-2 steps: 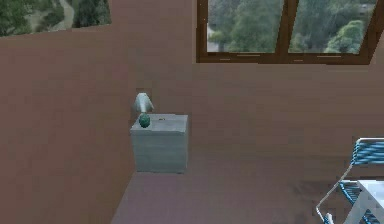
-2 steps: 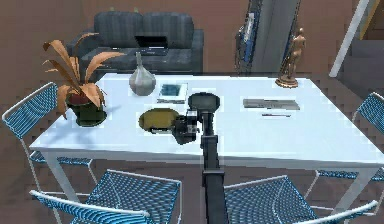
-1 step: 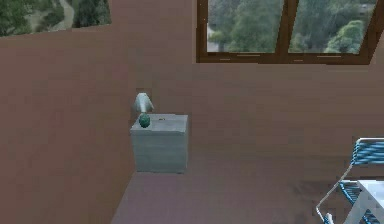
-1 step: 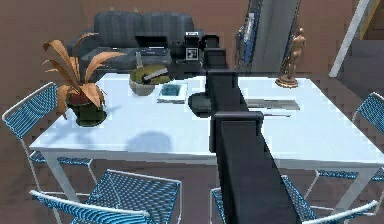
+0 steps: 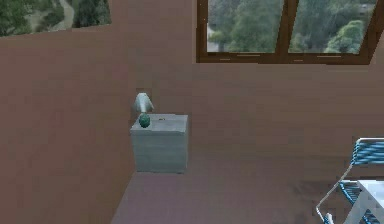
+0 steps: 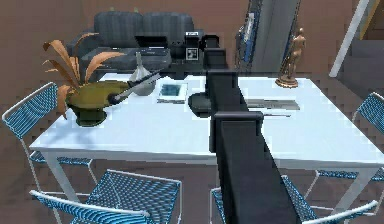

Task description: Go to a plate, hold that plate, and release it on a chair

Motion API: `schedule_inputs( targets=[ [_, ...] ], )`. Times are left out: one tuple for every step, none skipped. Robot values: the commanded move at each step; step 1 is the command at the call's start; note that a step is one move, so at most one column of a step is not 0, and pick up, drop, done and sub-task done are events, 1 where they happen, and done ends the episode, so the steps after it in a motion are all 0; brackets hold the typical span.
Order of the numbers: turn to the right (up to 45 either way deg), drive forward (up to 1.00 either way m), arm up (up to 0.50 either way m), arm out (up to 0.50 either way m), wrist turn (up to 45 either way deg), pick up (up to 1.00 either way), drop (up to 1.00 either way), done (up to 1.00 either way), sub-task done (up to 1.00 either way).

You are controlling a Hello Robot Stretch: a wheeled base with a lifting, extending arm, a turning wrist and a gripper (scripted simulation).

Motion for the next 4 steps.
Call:
schedule_inputs(
  targets=[
    [0.0, 0.0, 0.0, 0.0, -45.0, 0.0, 0.0, 0.0, 0.0],
    [0.0, 0.0, 0.0, 0.0, -12.0, 0.0, 0.0, 0.0, 0.0],
    [0.0, 0.0, 0.0, -0.42, 0.0, 0.0, 0.0, 0.0, 0.0],
    [3.0, 0.0, 0.0, 0.0, 0.0, 0.0, 0.0, 0.0, 0.0]
  ],
)
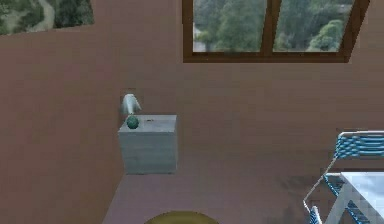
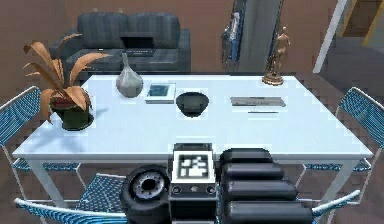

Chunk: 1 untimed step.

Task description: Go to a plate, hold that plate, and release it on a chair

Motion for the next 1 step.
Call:
schedule_inputs(
  targets=[
    [0.0, 0.3, 0.0, 0.0, 0.0, 0.0, 0.0, 0.0, 0.0]
  ],
)
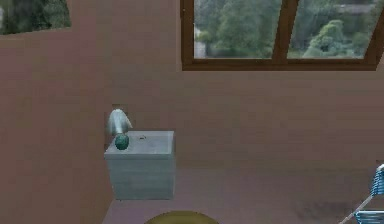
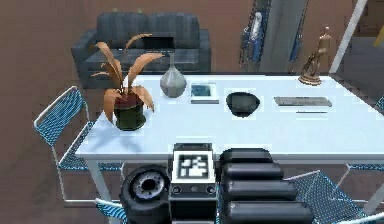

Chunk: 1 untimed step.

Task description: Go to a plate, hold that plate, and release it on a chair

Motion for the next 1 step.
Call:
schedule_inputs(
  targets=[
    [-45.0, 0.0, 0.0, 0.0, 0.0, 0.0, 0.0, 0.0, 0.0]
  ],
)
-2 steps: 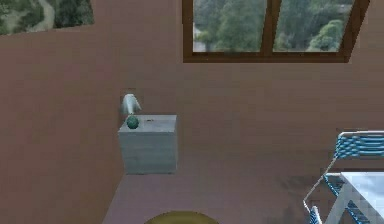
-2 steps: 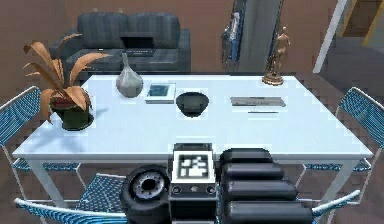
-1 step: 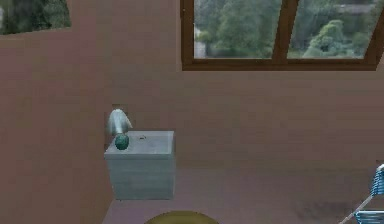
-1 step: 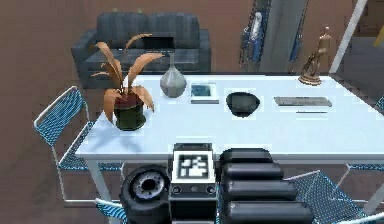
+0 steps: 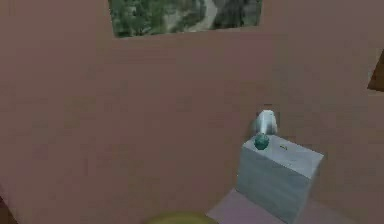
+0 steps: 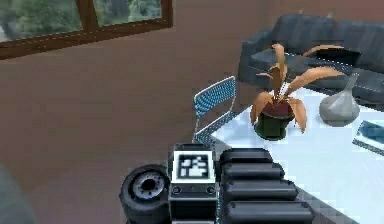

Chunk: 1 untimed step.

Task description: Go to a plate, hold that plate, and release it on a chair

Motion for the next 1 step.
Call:
schedule_inputs(
  targets=[
    [-45.0, 0.0, 0.0, 0.0, 0.0, 0.0, 0.0, 0.0, 0.0]
  ],
)
